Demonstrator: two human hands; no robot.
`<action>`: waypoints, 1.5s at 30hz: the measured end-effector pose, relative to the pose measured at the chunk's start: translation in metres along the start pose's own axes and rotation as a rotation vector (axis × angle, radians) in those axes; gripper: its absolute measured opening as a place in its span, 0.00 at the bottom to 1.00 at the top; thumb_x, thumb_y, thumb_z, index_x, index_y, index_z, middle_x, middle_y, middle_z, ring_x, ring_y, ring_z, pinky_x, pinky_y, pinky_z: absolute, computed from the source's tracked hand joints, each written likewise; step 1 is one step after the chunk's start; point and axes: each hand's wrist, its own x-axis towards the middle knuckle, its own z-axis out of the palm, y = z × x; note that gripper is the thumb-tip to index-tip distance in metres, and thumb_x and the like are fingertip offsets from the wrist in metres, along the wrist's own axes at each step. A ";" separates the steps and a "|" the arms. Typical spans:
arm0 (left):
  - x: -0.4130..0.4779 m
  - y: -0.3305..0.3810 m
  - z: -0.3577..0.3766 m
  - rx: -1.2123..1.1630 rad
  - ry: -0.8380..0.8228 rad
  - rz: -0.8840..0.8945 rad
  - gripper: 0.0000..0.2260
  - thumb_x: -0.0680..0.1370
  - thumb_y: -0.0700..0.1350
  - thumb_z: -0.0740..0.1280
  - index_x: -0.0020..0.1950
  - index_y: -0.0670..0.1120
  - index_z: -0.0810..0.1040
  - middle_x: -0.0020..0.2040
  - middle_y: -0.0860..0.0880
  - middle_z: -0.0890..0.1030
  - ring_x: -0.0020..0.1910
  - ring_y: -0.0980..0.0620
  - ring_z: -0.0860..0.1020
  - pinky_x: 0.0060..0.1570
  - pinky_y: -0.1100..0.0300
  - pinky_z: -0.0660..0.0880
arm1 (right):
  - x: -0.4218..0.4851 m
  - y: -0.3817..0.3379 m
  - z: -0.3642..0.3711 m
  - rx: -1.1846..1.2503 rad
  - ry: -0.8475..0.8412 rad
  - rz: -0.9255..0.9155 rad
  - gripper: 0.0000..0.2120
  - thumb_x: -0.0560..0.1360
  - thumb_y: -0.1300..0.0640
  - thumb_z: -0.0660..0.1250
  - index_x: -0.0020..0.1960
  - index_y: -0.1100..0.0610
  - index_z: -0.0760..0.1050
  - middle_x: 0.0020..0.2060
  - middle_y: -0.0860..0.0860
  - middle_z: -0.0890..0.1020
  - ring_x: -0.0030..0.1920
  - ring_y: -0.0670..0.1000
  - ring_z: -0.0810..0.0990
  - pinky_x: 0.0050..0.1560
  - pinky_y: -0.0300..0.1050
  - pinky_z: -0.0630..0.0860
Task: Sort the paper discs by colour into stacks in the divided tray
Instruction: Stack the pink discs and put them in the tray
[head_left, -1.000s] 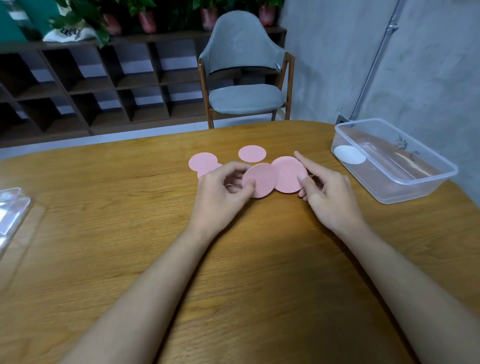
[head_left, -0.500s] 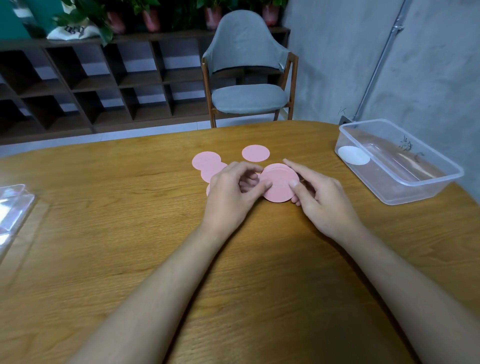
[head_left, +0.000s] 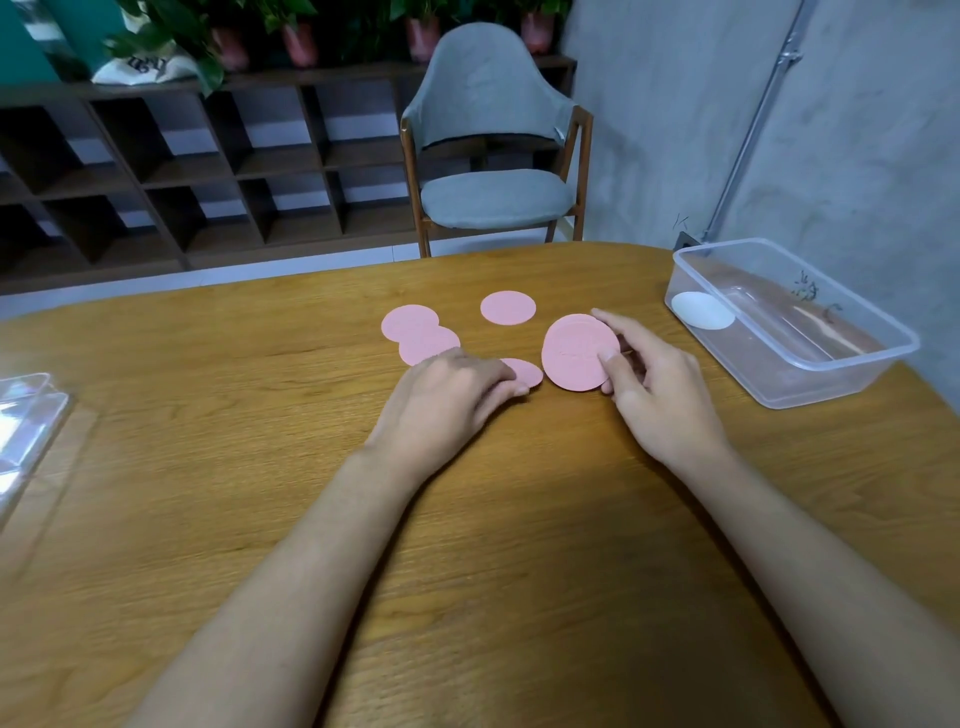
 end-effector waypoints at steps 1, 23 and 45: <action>-0.001 0.000 -0.002 -0.002 0.035 0.027 0.15 0.85 0.56 0.62 0.58 0.49 0.84 0.49 0.51 0.87 0.47 0.46 0.83 0.43 0.50 0.79 | 0.000 0.000 0.000 0.004 0.002 0.000 0.20 0.84 0.58 0.62 0.75 0.48 0.72 0.51 0.42 0.76 0.55 0.42 0.74 0.57 0.32 0.69; 0.008 0.012 0.013 -0.671 0.222 -0.303 0.14 0.75 0.41 0.79 0.60 0.47 0.85 0.45 0.49 0.84 0.38 0.59 0.79 0.43 0.67 0.77 | -0.004 -0.003 0.008 0.118 -0.101 -0.068 0.22 0.85 0.61 0.61 0.75 0.43 0.71 0.44 0.47 0.81 0.42 0.46 0.81 0.50 0.36 0.78; 0.014 0.024 0.013 -0.386 0.282 -0.206 0.15 0.76 0.50 0.77 0.61 0.47 0.87 0.53 0.53 0.88 0.40 0.65 0.80 0.47 0.75 0.73 | -0.003 -0.004 0.007 -0.076 -0.146 -0.100 0.23 0.86 0.55 0.60 0.80 0.52 0.65 0.49 0.41 0.76 0.53 0.42 0.75 0.55 0.35 0.67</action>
